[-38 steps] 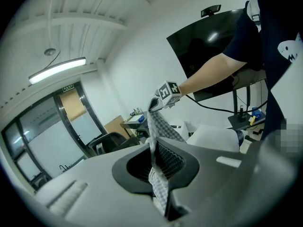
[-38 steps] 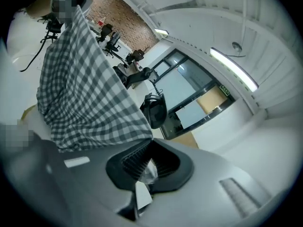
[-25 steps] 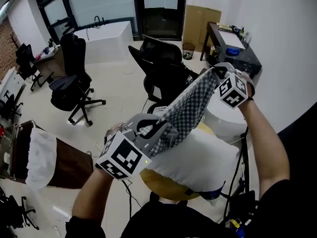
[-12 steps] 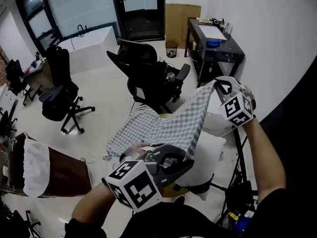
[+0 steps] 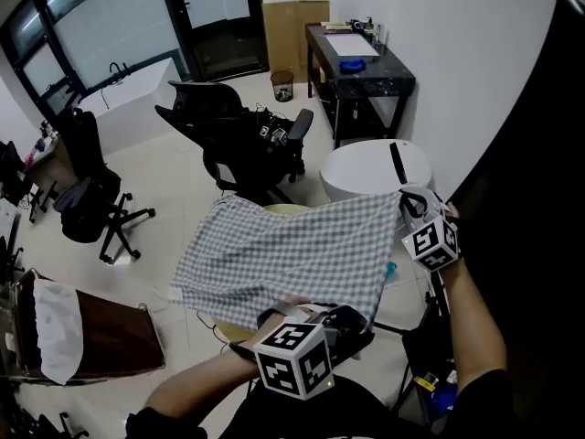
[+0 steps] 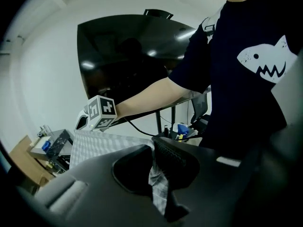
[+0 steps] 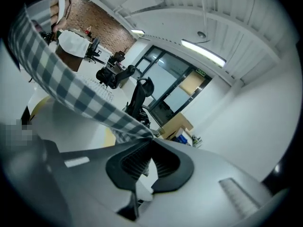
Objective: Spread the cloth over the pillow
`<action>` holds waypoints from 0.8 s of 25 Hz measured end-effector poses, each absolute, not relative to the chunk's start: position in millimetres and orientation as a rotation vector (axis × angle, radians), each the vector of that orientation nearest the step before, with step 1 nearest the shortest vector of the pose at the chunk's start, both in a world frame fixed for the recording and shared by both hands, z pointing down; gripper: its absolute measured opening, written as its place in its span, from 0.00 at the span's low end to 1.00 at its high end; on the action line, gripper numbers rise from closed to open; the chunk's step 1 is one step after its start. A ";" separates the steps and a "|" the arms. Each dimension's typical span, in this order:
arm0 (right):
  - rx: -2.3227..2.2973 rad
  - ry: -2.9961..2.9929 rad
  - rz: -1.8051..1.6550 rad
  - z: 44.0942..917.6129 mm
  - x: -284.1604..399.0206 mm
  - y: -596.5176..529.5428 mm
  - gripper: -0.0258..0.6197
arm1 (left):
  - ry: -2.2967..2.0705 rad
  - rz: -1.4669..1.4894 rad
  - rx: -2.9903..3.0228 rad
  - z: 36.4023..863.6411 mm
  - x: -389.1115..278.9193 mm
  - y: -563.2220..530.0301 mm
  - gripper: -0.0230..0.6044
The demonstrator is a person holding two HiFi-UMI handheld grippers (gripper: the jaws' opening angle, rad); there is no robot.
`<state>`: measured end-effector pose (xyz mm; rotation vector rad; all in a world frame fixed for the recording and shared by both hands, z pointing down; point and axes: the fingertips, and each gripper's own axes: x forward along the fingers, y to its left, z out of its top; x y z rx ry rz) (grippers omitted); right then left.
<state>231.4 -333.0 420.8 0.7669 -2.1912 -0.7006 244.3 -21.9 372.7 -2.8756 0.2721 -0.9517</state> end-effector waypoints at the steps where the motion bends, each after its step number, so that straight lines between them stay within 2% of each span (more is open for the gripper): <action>1: 0.775 -2.186 -0.671 433.0 242.6 -329.6 0.04 | 0.239 -0.979 -2.881 384.8 253.6 -18.7 0.04; 10: 0.811 -2.096 -0.487 544.0 314.9 -303.5 0.05 | 0.025 -1.200 -2.941 490.8 308.4 7.7 0.04; 20: 0.763 -2.051 -0.340 635.3 342.2 -287.0 0.05 | -0.146 -1.379 -2.971 575.4 341.3 28.1 0.04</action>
